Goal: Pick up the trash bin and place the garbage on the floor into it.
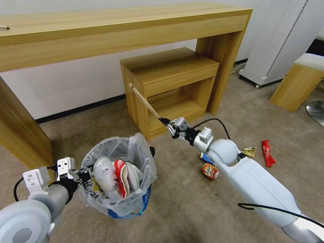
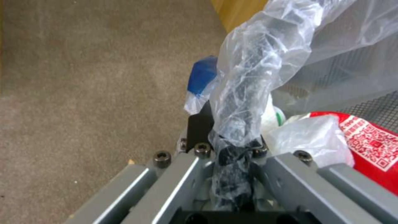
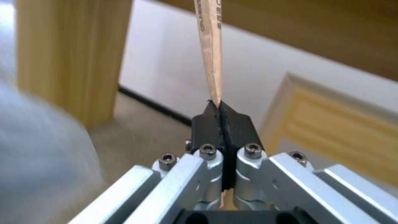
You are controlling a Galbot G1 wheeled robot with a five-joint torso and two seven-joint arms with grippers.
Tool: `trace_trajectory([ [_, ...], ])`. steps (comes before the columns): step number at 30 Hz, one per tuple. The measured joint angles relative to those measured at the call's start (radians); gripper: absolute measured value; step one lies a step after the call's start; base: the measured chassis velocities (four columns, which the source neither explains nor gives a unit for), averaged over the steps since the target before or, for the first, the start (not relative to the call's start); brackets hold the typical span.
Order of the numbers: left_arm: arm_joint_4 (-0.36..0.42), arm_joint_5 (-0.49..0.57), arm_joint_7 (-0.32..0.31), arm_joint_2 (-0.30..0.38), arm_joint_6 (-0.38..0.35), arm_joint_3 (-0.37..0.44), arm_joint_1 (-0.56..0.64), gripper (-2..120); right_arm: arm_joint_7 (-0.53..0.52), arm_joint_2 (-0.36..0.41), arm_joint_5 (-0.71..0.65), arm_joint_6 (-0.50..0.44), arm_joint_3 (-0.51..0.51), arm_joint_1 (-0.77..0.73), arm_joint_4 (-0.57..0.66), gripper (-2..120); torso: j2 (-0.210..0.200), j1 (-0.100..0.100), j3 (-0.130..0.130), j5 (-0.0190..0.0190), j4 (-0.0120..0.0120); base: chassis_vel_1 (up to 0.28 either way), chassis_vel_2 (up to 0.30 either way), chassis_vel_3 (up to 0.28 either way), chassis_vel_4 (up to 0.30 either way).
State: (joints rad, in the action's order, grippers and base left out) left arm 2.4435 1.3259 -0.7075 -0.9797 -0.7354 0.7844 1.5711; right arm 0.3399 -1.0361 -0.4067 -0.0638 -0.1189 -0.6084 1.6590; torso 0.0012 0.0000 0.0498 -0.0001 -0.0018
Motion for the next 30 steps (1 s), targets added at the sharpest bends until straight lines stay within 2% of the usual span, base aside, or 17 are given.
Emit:
trace_trajectory([
  [7, -0.045, -0.004, 0.015, 0.001, 0.0, -0.039, -0.025, 1, 0.054, -0.015, -0.073, -0.069, -0.034, -0.002, 0.09, 0, 0.0, 0.0, 0.0, 0.0, 0.0, 0.0, 0.0, 0.0, 0.0],
  [15, -0.069, 0.001, 0.031, 0.001, 0.0, -0.049, -0.044, 1, 0.106, -0.009, -0.096, -0.082, -0.046, 0.008, 0.121, 0, 0.0, 0.0, 0.0, 0.0, -0.0001, 0.0, 0.0, 0.0, 0.0],
  [30, -0.097, 0.017, 0.052, 0.008, 0.0, -0.038, -0.075, 1, 0.28, 0.001, -0.151, -0.108, -0.071, -0.01, 0.163, 0, 0.0, 0.0, 0.0, 0.0, -0.0001, 0.0, 0.0, 0.0, 0.0],
])
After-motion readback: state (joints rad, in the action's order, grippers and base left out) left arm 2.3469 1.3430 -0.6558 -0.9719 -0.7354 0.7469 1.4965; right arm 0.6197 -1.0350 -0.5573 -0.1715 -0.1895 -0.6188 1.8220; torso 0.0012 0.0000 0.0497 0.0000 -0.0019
